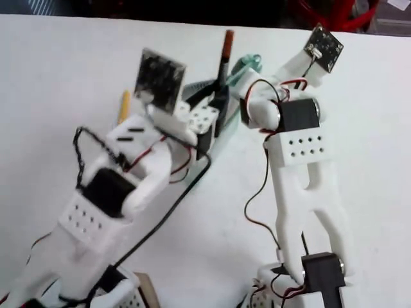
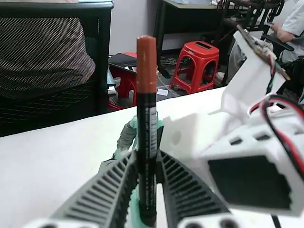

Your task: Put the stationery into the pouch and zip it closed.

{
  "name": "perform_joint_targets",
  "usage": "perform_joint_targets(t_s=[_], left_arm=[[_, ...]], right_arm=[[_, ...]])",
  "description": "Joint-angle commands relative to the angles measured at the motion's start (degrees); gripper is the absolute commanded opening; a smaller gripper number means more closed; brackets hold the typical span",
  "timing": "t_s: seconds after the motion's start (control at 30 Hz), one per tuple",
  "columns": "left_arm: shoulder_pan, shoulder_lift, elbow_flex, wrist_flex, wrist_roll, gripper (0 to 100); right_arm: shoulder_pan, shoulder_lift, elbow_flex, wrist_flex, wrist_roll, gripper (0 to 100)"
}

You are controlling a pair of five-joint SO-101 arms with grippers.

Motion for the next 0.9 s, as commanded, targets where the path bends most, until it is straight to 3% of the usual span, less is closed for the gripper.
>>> perform_joint_targets(t_s=[0.0, 0.13, 0.4, 0.5, 0.63, 0.7, 0.87], left_arm=[[0.57, -8.13, 4.92, -1.58, -0.70, 12], [0.57, -15.34, 9.93, 3.25, -0.53, 27], [1.36, -17.89, 10.81, 11.60, -0.70, 27], [1.80, -17.80, 14.95, 10.99, -0.79, 27], [1.27, -17.71, 25.85, -2.73, -0.97, 27], [-0.22, -17.71, 31.91, -11.87, -4.57, 26], [-4.00, -17.63, 40.18, -30.42, -8.70, 16]], right_arm=[[0.22, -0.04, 0.09, -0.22, 0.79, 1.8], [0.13, -0.04, 0.09, -0.22, 0.79, 1.8], [0.13, -0.04, 0.09, -0.22, 3.60, 1.8], [0.04, -0.31, -0.35, -0.75, 3.87, 1.8], [-0.92, -0.66, -1.85, -2.59, 4.13, 1.8], [-1.45, -0.66, -2.99, -2.51, 6.42, 1.8], [-2.51, -0.66, -7.56, 1.19, 12.84, 1.8]])
